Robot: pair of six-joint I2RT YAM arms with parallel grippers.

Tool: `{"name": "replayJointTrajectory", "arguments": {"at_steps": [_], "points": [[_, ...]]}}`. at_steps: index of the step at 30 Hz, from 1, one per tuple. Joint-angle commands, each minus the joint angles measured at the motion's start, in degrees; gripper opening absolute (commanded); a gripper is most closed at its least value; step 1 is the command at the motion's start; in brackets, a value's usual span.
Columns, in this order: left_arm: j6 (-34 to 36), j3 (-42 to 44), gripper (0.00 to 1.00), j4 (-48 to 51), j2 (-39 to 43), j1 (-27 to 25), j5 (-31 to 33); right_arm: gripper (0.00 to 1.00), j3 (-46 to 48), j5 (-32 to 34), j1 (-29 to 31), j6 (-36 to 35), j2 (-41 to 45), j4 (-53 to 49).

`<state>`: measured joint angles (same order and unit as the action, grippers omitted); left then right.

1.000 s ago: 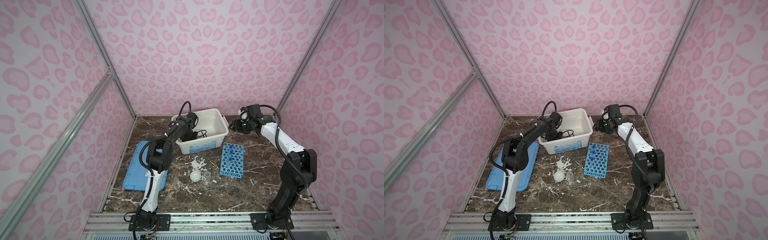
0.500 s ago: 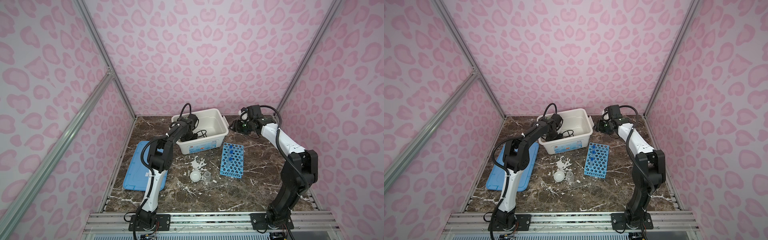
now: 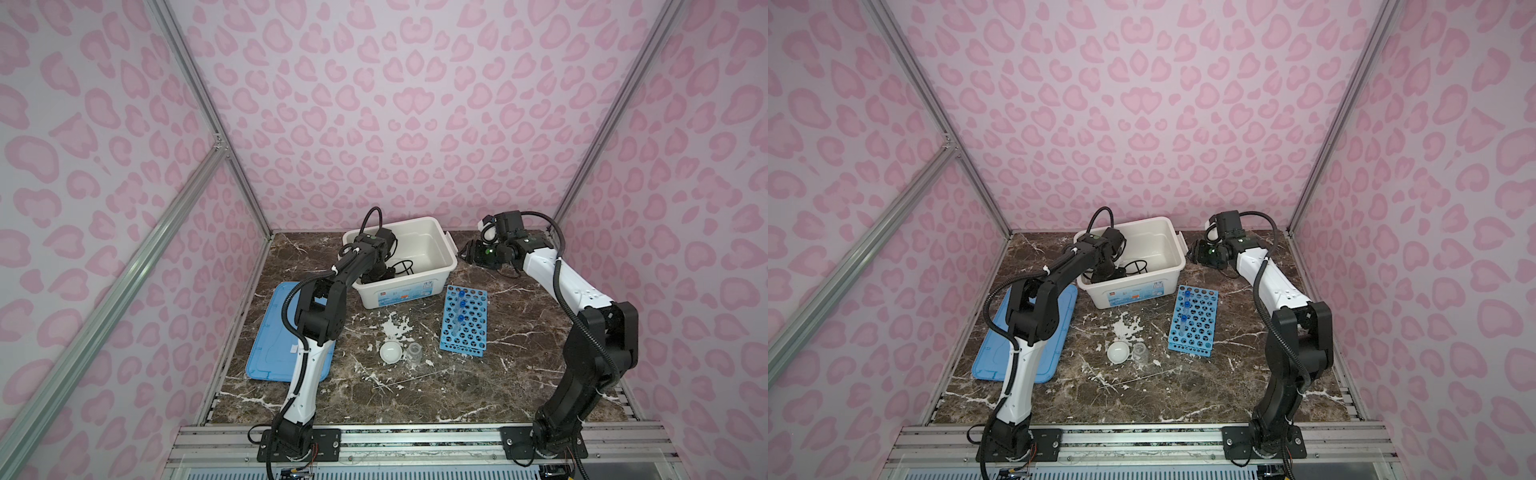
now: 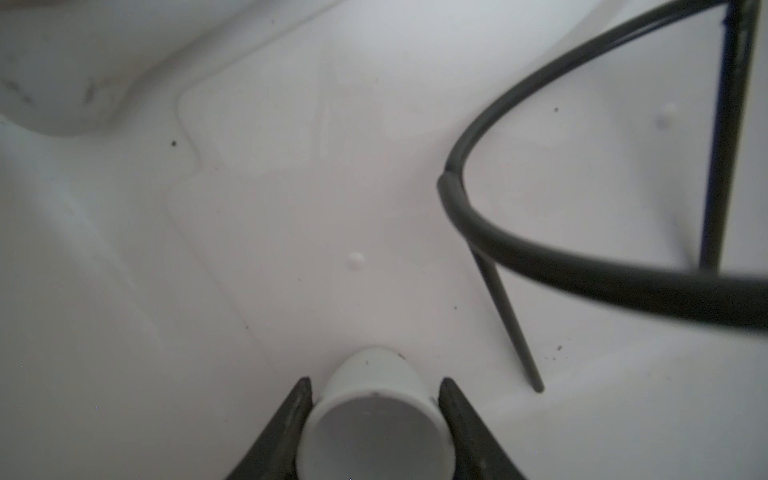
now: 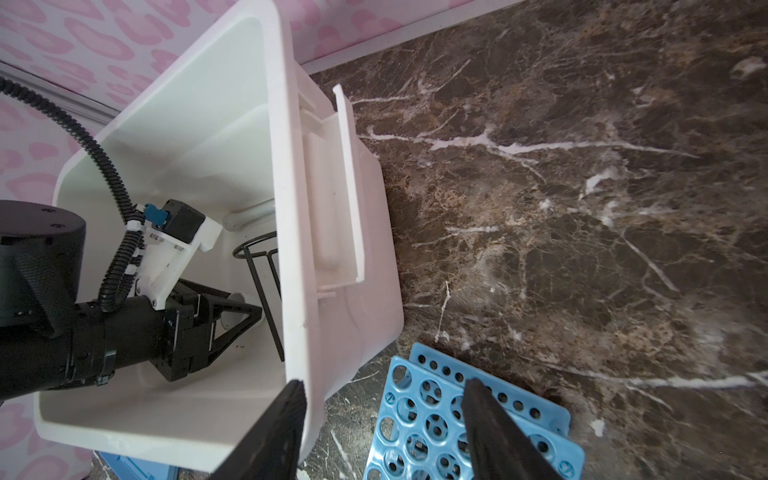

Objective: Organize the chemistry lab equipment
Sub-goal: 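Lower the small white cup into the bin beside the wire stand, then open the left gripper to release the cup onto the bin floor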

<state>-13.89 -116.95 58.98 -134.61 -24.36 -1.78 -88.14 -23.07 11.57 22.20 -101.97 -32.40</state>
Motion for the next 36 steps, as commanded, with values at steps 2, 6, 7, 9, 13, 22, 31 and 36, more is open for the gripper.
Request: {"name": "replayJointTrajectory", "arguments": {"at_steps": [2, 6, 7, 9, 13, 22, 31, 36], "points": [[0.11, 0.06, 0.52, 2.4, -0.57, 0.01, 0.08, 0.62, 0.54, 1.18, 0.08, 0.48, 0.37, 1.47], [0.31, 0.05, 0.56, 2.59, -0.49, 0.01, 0.56, 0.62, 0.51, 1.19, 0.03, 0.91, 0.28, 1.99], [0.31, -0.04, 0.58, 2.65, -0.49, 0.01, 0.66, 0.62, 0.58, 1.19, 0.02, 1.0, 0.28, 2.08], [0.21, -0.12, 0.6, 2.72, -0.48, 0.01, 0.72, 0.63, 0.6, 1.24, 0.03, 1.14, 0.2, 2.26], [0.16, -0.23, 0.63, 2.72, -0.48, 0.01, 0.74, 0.63, 0.45, 1.45, 0.01, 1.19, -0.05, 2.43], [-0.26, -0.8, 0.76, 3.28, -0.22, 0.01, 2.03, 0.63, -0.17, 1.54, -0.18, 1.28, -0.66, 2.43], [-1.3, -2.67, 0.98, 4.07, 1.47, -0.01, 3.89, 0.64, -1.58, 1.11, -0.32, 1.19, -1.39, 2.0], [-2.06, -3.18, 0.98, 3.6, 3.05, 0.01, 3.8, 0.64, -1.82, 0.68, -0.41, 1.12, -1.21, 1.82]]}}
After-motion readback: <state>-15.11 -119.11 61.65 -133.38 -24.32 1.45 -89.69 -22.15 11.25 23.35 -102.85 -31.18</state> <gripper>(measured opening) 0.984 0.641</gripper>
